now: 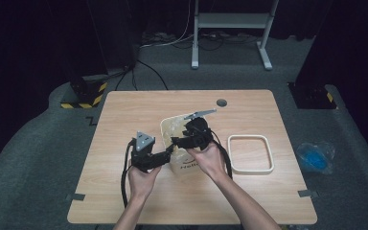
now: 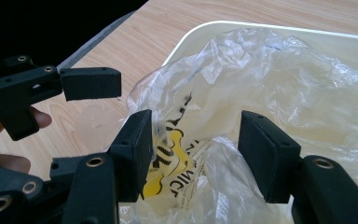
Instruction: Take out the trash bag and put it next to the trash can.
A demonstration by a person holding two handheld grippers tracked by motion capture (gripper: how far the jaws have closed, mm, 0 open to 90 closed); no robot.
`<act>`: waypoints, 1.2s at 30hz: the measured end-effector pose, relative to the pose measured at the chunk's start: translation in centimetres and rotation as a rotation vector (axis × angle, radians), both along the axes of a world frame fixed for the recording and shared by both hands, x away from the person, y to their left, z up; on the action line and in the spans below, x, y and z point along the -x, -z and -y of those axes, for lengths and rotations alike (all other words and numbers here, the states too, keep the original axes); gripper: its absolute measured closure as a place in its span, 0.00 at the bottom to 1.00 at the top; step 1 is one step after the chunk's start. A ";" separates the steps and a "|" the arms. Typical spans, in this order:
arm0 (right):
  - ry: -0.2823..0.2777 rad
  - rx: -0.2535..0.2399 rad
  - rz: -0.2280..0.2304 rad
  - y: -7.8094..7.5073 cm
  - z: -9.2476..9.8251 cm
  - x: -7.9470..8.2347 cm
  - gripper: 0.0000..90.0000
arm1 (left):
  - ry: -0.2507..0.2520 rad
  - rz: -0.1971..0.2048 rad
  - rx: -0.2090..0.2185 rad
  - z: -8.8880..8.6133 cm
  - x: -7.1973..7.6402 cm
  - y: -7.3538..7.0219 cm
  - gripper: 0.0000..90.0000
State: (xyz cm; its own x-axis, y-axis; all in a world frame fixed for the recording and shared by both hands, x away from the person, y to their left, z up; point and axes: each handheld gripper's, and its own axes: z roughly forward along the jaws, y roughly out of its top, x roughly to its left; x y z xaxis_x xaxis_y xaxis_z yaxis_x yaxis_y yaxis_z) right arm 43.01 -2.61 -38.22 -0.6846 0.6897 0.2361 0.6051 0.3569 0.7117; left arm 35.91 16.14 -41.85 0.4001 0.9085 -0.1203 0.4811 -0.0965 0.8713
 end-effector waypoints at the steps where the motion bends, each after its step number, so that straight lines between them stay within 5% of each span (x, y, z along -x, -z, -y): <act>1: 0.000 -0.001 0.000 0.0 0.0 0.0 0.50 | 0.000 0.000 -0.001 0.0 0.0 0.0 0.29; 26: 0.007 0.032 -0.023 0.6 -2.0 -0.8 0.50 | 0.004 0.001 0.003 0.2 -0.2 0.1 0.28; 36: -0.003 0.061 -0.004 0.8 -2.3 -0.5 0.82 | 0.002 0.003 0.003 0.1 -0.1 0.2 0.28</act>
